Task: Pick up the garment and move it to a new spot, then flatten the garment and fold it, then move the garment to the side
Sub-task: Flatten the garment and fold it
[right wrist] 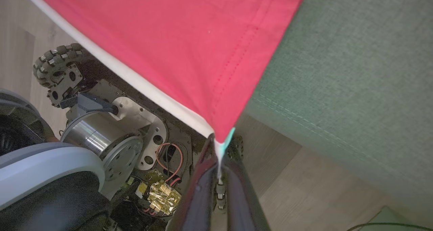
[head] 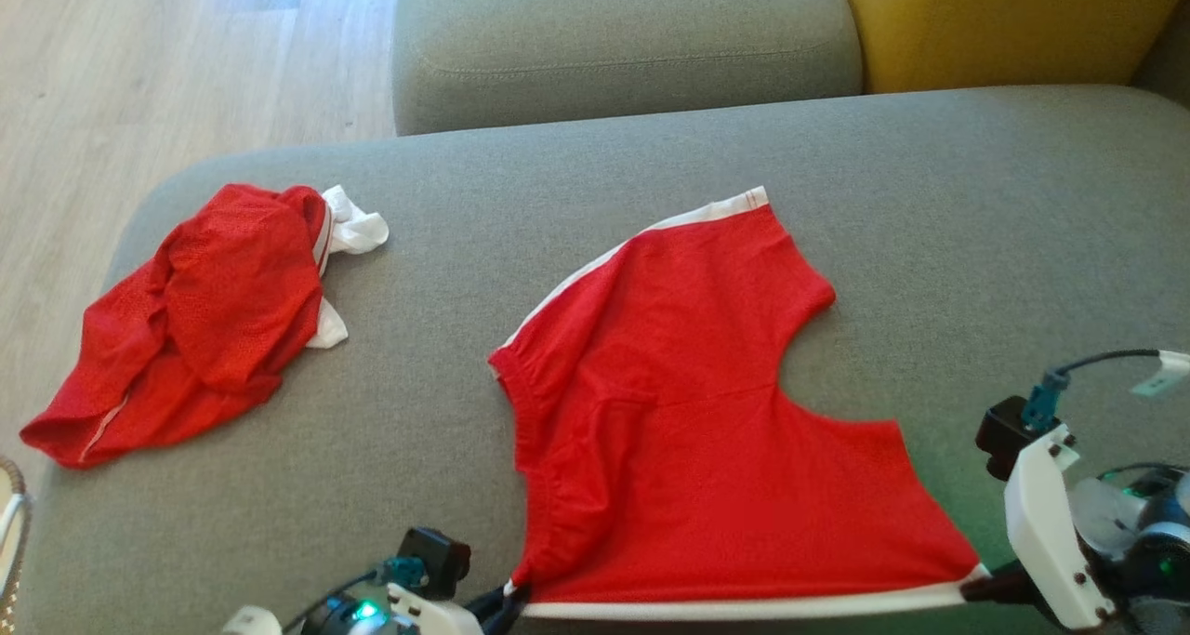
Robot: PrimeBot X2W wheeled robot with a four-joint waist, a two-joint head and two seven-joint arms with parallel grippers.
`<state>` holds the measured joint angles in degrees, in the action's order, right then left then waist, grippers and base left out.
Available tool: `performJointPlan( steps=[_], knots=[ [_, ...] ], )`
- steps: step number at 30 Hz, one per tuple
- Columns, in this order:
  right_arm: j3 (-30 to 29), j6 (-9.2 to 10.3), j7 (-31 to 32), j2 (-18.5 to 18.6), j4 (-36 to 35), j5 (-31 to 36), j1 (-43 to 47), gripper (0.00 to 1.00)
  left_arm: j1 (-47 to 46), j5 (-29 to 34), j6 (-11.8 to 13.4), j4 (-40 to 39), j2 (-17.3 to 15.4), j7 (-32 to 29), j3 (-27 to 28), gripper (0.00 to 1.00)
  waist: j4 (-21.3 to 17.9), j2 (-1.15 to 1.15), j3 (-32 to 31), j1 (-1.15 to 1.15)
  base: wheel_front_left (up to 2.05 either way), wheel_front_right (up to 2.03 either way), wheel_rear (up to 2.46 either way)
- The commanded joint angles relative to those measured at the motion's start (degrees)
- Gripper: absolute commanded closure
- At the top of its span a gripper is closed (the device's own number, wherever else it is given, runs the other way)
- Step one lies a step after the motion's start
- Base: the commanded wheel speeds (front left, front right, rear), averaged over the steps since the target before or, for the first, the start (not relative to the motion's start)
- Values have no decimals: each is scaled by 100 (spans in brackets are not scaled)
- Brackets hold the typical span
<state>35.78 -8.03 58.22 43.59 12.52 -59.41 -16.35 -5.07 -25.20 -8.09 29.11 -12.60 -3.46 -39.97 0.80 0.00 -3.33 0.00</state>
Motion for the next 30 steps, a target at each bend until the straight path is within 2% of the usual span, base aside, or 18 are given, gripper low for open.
performJointPlan(
  steps=[1, 5, 10, 16, 18, 25, 30],
  knots=[
    [-246, 54, 146, 420, -121, 65, 40, 100, -141, -82, 62, -291, -429, -147, 293, 100, 26, 0, 15, 0, 0, 0, 0],
    [-603, 54, 278, 334, -357, 239, 177, 100, -36, -234, 102, -969, -639, -499, 356, 100, 70, 0, 47, 0, 0, 0, 0],
    [-1073, 54, 220, 14, -547, 565, 42, 100, -77, -425, 200, -1597, -732, -915, 455, 100, 152, 0, 132, 0, 0, 0, 0],
    [-1353, 54, 241, -215, -748, 901, -230, 100, -255, -607, 253, -2050, -802, -1237, 586, 100, 260, 0, 280, 0, 0, 0, 0],
    [-1539, 54, 183, -372, -801, 1085, -522, 100, -456, -667, 298, -2298, -825, -1327, 702, 100, 326, 0, 431, 0, 0, 0, 0],
    [-1767, 54, -163, -683, -639, 1446, -1235, 100, -892, -818, 355, -2535, -708, -1391, 893, 100, 484, 0, 809, 0, 0, 0, 0],
    [-1750, 54, -669, -904, -298, 1756, -1913, 100, -1288, -959, 352, -2513, -528, -1434, 982, 100, 613, 0, 1223, 0, 0, 0, 0]
  ],
)
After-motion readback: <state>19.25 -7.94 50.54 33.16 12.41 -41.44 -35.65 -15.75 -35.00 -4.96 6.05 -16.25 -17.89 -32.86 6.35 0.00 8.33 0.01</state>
